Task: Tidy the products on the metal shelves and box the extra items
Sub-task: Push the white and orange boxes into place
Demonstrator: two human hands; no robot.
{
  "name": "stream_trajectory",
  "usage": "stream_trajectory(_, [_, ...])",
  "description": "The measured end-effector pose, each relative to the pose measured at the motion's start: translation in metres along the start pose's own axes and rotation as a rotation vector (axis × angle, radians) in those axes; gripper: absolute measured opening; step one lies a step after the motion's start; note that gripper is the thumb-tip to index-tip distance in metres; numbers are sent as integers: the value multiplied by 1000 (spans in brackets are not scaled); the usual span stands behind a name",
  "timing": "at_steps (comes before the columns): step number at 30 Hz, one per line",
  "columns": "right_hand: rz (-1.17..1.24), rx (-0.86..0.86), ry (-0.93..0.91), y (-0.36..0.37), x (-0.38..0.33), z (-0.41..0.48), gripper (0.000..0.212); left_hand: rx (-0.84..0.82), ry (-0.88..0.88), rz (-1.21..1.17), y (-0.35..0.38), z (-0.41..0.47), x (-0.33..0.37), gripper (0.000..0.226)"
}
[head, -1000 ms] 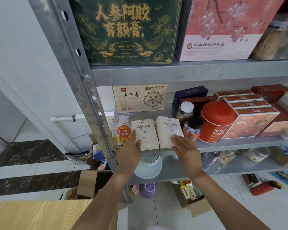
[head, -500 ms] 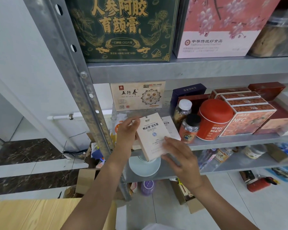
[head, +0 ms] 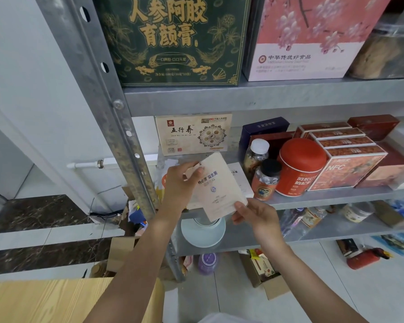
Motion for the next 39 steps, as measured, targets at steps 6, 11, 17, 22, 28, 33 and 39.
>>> stream_trajectory(6, [-979, 124, -812, 9, -39, -23, 39, -109, -185, -304, 15, -8, -11, 18])
stream_trajectory(11, [-620, 14, -584, 9, -31, -17, 47, -48, -151, -532, 7, -6, -12, 17])
stream_trajectory(17, [560, -140, 326, 17, 10, -4, 42, -279, -89, -682, 10, -9, -7, 44])
stream_trajectory(22, [701, -160, 313, 16, 2, -4, 33, -274, -98, -630, 8, -8, -12, 39])
stream_trajectory(28, [-144, 43, -236, 6, -21, -4, 27, -149, -139, -215, 15, -13, -16, 29])
stream_trajectory(33, [-863, 71, -824, 26, -40, -21, 61, -334, -311, -632, 37, -22, -23, 61])
stream_trajectory(39, [-504, -104, -360, 15, -6, -1, 80, -270, -301, -688, 26, -14, -25, 36])
Point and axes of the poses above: each hand's wrist, its own z-axis towards the middle knuckle, its own y-axis out of the palm, x = y × z, the point moved 7 cm from there along z, towards the middle knuckle, and after that the axes turned 6 degrees about -y, right-handed, at the moved point
